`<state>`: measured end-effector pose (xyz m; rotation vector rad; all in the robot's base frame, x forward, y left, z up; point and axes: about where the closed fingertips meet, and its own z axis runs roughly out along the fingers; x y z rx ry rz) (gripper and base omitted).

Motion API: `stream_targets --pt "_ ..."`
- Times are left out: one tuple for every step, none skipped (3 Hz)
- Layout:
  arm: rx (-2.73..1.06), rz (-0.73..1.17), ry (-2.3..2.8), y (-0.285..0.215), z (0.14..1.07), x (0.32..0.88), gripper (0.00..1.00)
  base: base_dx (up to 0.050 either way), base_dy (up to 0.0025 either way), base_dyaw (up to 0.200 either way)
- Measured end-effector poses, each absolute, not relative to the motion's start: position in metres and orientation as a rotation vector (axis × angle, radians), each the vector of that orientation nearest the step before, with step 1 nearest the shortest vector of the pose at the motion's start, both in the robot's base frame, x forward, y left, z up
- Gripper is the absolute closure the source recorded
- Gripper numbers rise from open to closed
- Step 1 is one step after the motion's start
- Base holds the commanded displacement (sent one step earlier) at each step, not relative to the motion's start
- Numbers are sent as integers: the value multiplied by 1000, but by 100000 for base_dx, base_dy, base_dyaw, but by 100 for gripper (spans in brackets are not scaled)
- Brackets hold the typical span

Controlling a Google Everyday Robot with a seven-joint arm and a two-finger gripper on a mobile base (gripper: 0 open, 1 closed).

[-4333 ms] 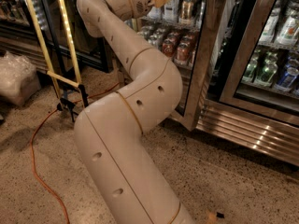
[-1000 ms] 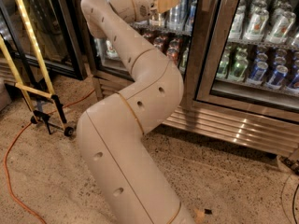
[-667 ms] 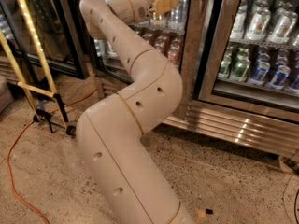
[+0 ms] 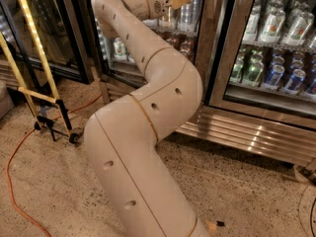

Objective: Close left fridge door

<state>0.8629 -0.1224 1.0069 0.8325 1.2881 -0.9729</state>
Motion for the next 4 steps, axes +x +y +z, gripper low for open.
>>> stream_targets --pt "828 -969 1289 -123 1007 863 100 0 0 0" --pt "827 -957 1294 -131 1008 862 100 0 0 0" --pt "853 -916 1332 -152 1000 862 100 0 0 0" --pt "903 -838 1399 -185 986 859 100 0 0 0"
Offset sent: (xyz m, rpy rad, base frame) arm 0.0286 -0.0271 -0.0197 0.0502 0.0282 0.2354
